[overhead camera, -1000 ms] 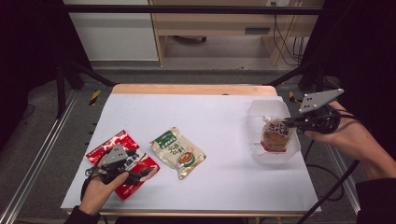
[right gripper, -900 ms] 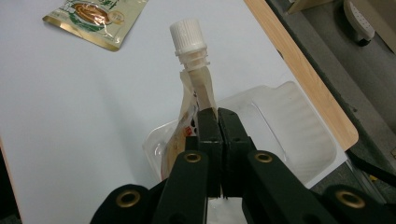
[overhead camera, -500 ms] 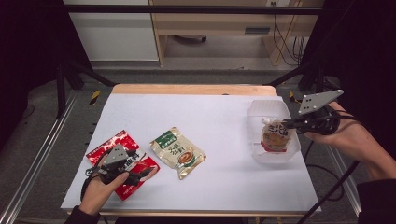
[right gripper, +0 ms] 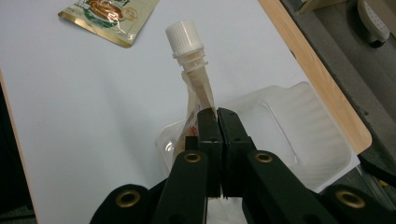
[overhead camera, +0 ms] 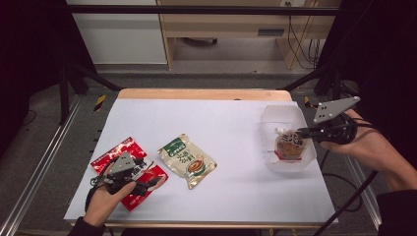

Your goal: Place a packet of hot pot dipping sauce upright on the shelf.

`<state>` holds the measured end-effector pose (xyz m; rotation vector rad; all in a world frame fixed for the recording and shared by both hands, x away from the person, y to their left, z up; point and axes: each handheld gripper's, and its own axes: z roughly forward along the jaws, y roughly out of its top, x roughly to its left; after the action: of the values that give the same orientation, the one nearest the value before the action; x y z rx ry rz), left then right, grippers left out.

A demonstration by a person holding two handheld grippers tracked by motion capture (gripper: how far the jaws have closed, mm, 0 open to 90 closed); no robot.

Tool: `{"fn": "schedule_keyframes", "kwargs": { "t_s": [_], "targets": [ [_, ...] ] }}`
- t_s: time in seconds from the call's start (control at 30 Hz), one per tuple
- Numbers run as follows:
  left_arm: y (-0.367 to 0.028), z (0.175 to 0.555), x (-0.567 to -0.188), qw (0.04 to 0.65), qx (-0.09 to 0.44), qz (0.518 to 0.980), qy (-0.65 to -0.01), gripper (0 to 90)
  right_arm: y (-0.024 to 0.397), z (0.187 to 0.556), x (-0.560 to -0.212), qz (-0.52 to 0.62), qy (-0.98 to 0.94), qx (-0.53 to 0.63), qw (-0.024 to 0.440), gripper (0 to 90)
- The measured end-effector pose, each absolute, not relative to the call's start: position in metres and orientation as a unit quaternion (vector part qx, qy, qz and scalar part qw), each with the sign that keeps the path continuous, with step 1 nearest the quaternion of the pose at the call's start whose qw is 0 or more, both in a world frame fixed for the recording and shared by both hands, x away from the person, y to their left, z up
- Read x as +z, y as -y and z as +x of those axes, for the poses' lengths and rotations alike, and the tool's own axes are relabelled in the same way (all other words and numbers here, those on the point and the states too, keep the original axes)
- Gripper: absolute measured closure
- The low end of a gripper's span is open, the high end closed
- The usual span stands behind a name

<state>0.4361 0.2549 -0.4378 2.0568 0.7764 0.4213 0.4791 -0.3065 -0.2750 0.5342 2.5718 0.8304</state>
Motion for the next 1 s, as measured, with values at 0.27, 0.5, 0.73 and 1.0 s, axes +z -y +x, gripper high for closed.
{"fn": "schedule_keyframes", "kwargs": {
  "t_s": [0.27,0.5,0.73,1.0],
  "targets": [
    [-0.254,0.436,-0.438,0.435,0.169,0.827,-0.312,8.2,0.311,0.482,-0.291,0.2,-0.92,0.286,0.182,89.1],
    [-0.254,0.436,-0.438,0.434,0.168,0.828,-0.312,8.2,0.314,0.486,-0.304,0.208,-0.917,0.294,0.172,89.1],
    [-0.253,0.436,-0.439,0.434,0.168,0.828,-0.312,8.2,0.311,0.486,-0.31,0.208,-0.916,0.298,0.168,89.1],
    [-0.254,0.436,-0.439,0.434,0.168,0.828,-0.312,8.2,0.309,0.487,-0.315,0.206,-0.917,0.301,0.163,89.1]
  ]
}}
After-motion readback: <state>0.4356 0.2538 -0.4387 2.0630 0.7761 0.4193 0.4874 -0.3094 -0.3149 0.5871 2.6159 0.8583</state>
